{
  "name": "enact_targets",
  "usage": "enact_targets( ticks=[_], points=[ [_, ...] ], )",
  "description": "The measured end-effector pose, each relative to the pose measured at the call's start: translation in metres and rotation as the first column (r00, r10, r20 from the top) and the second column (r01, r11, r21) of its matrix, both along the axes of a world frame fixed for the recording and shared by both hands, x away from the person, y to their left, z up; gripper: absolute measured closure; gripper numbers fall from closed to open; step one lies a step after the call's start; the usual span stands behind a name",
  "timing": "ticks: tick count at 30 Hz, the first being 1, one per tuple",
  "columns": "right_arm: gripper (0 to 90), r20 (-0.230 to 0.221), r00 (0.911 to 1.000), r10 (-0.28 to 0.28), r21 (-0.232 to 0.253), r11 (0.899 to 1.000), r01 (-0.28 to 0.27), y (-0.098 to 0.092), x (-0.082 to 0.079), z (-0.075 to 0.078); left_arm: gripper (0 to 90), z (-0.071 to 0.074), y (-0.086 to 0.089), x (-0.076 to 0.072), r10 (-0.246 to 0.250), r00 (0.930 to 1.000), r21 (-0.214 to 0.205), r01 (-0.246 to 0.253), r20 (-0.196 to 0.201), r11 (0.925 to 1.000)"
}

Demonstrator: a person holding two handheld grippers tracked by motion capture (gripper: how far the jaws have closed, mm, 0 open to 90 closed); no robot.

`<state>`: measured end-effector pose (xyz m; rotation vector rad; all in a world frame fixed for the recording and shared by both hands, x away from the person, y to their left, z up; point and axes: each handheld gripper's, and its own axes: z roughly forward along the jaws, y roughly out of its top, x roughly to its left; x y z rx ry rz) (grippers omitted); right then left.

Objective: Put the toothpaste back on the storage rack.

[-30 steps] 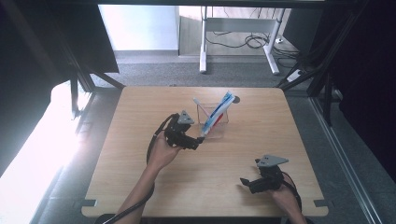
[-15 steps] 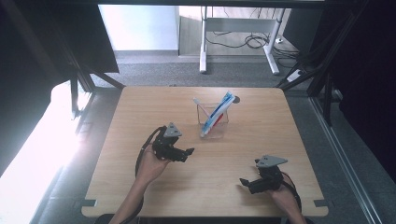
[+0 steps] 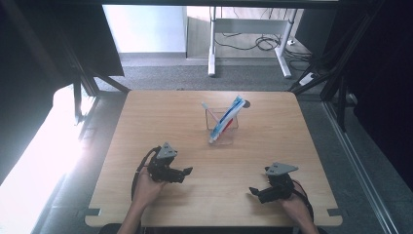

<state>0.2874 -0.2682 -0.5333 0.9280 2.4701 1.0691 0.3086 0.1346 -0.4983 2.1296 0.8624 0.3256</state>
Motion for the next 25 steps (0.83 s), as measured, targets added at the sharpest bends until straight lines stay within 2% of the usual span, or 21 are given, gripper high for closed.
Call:
enact_targets(
  ticks=[9,13,19,25],
  points=[
    [0.0,-0.003,1.0,0.003,-0.005,1.0,-0.003,0.001,0.0,0.0,13.3,-0.015,0.002,-0.007,0.016,0.9997,0.054,-0.015,-0.021,0.9985],
    [0.0,-0.002,1.0,0.004,-0.006,1.0,-0.004,0.002,-0.001,-0.001,13.3,-0.021,0.001,-0.01,0.021,0.9989,0.069,-0.018,-0.042,0.9975],
    [0.0,-0.003,0.9999,0.012,-0.011,1.0,-0.012,0.003,-0.001,-0.001,13.2,-0.032,-0.003,-0.011,0.017,0.9977,0.135,-0.008,-0.066,0.9909],
    [0.0,0.003,0.9999,0.012,-0.008,1.0,-0.012,0.003,-0.001,-0.001,13.1,-0.034,-0.006,-0.011,0.013,0.9977,0.142,-0.004,-0.066,0.9899]
  ],
)
